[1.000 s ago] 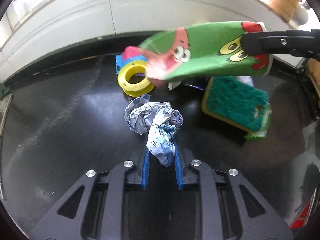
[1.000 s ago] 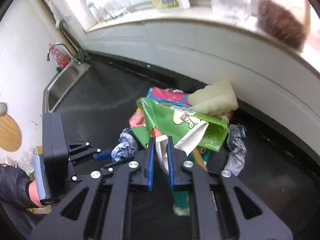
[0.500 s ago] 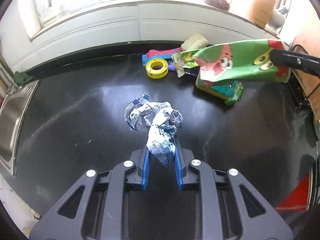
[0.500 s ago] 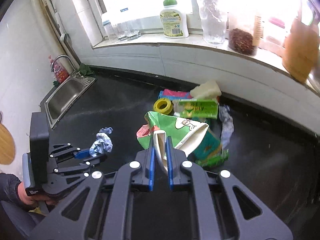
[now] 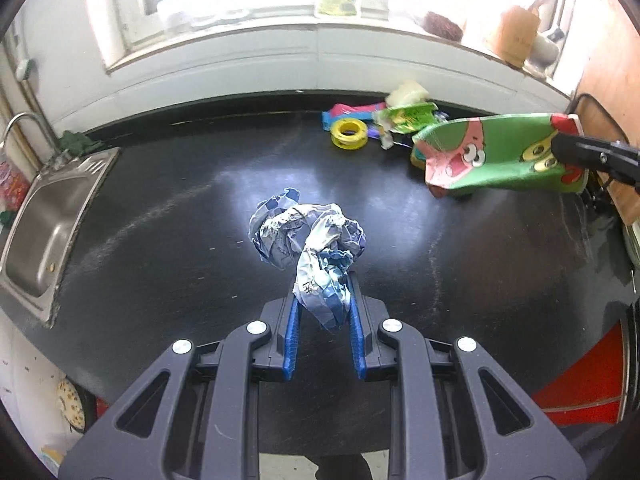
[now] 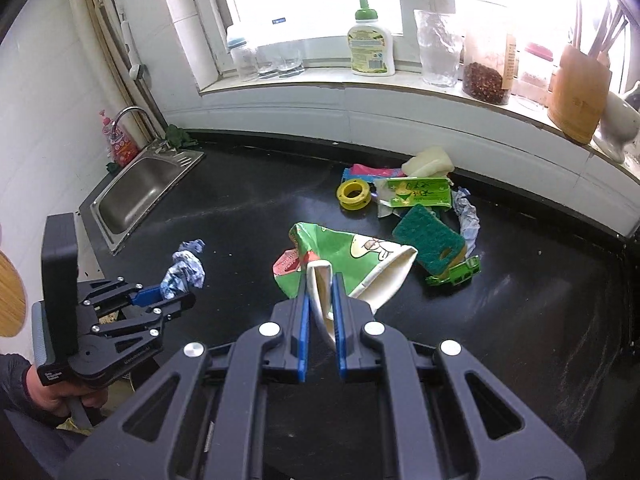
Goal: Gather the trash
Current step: 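Carry paper and cartoon cup to the bin and open both tools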
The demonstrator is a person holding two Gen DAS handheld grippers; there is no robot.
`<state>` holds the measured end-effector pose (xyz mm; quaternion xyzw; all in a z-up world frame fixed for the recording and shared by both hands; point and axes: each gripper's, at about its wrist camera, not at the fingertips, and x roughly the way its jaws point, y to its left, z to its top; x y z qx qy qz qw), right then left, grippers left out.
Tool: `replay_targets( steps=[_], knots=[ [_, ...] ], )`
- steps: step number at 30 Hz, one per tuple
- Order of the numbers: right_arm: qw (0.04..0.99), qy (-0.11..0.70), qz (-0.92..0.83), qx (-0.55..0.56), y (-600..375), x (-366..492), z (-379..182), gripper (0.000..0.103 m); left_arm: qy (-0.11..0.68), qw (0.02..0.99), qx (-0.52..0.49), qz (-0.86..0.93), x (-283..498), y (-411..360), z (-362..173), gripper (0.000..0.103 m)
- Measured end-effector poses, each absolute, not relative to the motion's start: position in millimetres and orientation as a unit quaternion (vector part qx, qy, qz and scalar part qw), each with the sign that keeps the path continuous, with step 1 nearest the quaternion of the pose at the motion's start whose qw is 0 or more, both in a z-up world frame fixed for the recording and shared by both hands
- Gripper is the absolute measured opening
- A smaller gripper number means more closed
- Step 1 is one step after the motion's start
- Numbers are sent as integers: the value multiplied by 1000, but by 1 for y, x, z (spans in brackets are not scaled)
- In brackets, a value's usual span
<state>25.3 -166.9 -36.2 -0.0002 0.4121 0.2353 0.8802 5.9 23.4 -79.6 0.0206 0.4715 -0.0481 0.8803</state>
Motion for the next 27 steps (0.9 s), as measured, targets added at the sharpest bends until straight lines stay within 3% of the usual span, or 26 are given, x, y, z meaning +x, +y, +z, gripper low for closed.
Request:
replay_targets(
  steps=[14, 27],
  knots=[
    [814, 406, 411, -52, 14, -14, -22, 11, 462, 875, -54, 129, -98, 175, -65, 21],
    [681, 460, 550, -149, 228, -113, -84, 11, 498, 806, -159, 278, -261, 294, -125, 21]
  ],
)
